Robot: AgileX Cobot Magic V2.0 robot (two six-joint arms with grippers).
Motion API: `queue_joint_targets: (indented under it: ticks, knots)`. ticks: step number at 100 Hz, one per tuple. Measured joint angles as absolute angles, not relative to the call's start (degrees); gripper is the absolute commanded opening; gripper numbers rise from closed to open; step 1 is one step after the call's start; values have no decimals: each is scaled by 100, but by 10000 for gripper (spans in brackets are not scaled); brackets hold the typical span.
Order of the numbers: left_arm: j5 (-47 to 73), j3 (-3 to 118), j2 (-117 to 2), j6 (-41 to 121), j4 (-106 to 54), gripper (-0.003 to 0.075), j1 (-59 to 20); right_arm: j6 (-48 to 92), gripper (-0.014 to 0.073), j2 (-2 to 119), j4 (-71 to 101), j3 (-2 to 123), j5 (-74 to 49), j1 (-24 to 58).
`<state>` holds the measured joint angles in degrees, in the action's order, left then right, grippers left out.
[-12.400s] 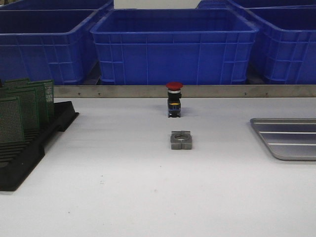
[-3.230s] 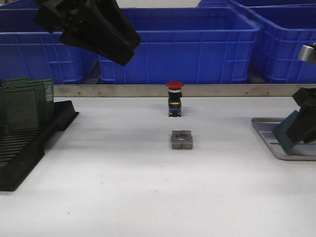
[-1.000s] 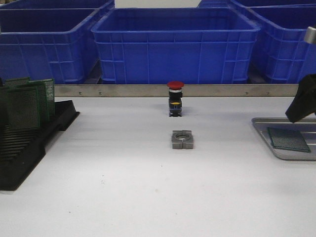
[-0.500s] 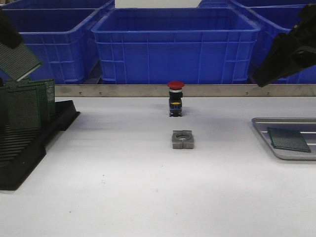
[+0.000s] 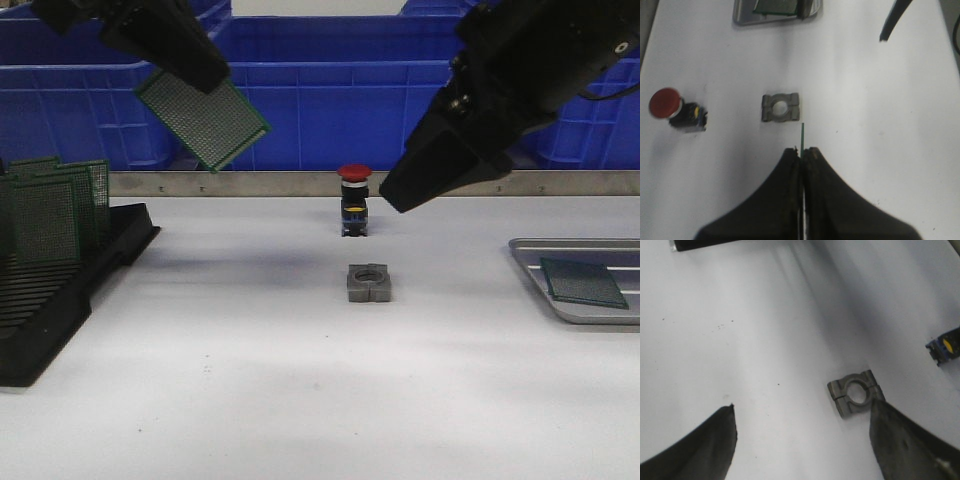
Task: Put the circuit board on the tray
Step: 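Hand the second board from the left gripper to the right gripper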
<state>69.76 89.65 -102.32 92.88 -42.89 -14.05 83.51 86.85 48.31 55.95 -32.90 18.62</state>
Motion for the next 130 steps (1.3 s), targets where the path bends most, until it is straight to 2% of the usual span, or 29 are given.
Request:
queue_joint_targets:
  ticks: [29,65,77,96,97,104,107,130]
  knots:
    - [6986,8965,-10232,9288,-4411,-20,-2072,8516,568,8685,5294,5595,-3105,2165]
    - [6986,8965,-10232,9288,-4463,-20,-2099,9595,552,8717,6789,5595,-2872,2456]
    - [6986,8965,-10232,9288,-4482,-20,-2099,9721,424,8828,7240,5595,-2813,2456]
    - [6986,8965,-10232,9288,-4476,-20,-2099,9745,54,9040,7492,5595,-2912,2456]
    - [6986,8965,-10232,9288,-4476,-20,-2099,9756,14,9052,7494,5595,-2928,2456]
    - [7003,8965,-10232,9288,-4476,-20,-2099,9755,-104,9078,7510,5595,-2997,2456]
    - [7013,8965,-10232,9288,-4476,-20,-2099,9787,-129,9087,7510,5595,-3039,2456]
    - [7105,8965,-10232,9288,-4463,-3,-2099,9907,-120,9087,7410,5595,-3149,2468]
